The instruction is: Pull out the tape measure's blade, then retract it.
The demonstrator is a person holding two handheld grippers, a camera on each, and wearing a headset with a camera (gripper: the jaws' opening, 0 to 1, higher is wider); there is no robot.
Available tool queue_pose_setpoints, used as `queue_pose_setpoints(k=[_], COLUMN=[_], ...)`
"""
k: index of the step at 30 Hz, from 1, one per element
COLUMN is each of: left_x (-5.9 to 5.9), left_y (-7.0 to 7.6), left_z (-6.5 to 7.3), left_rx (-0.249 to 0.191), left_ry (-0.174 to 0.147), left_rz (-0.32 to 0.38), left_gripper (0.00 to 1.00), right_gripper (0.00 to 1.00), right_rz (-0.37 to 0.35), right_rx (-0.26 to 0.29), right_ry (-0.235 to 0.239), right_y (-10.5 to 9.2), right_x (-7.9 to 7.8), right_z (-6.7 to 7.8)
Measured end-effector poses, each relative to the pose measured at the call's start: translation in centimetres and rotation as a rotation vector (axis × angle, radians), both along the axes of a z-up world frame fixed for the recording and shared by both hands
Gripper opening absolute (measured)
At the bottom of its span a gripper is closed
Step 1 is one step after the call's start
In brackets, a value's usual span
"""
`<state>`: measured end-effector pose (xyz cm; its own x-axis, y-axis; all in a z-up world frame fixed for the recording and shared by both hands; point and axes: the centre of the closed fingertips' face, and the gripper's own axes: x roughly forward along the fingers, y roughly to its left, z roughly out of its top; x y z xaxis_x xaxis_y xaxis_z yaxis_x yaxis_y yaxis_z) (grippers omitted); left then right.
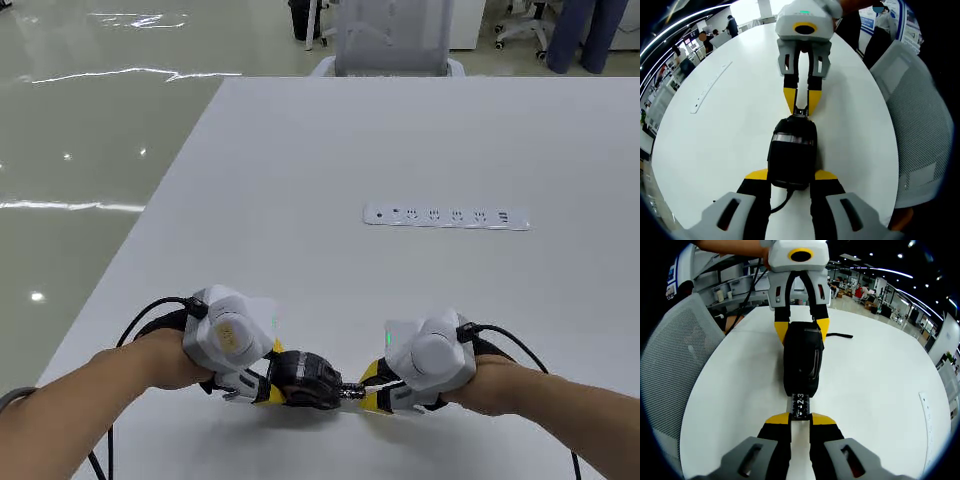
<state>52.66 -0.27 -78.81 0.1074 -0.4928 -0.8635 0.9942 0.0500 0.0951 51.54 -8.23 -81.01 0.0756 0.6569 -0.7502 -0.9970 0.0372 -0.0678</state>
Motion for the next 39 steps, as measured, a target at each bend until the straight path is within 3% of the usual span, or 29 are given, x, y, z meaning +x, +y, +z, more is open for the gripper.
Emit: queue_pose_setpoints(k=[39], left_x=[0.0], left_y=[0.3], left_z=[0.0], left_rx=[0.004], left_ry=[-0.001], left_rz=[0.005], left_gripper=[0.25], right_gripper=[0.12], right_rz=[-0.005], right_rx=[-0.002], right_ry=[-0.003], right_y=[-1.9], right_x=[-0.2], right_z=[0.4])
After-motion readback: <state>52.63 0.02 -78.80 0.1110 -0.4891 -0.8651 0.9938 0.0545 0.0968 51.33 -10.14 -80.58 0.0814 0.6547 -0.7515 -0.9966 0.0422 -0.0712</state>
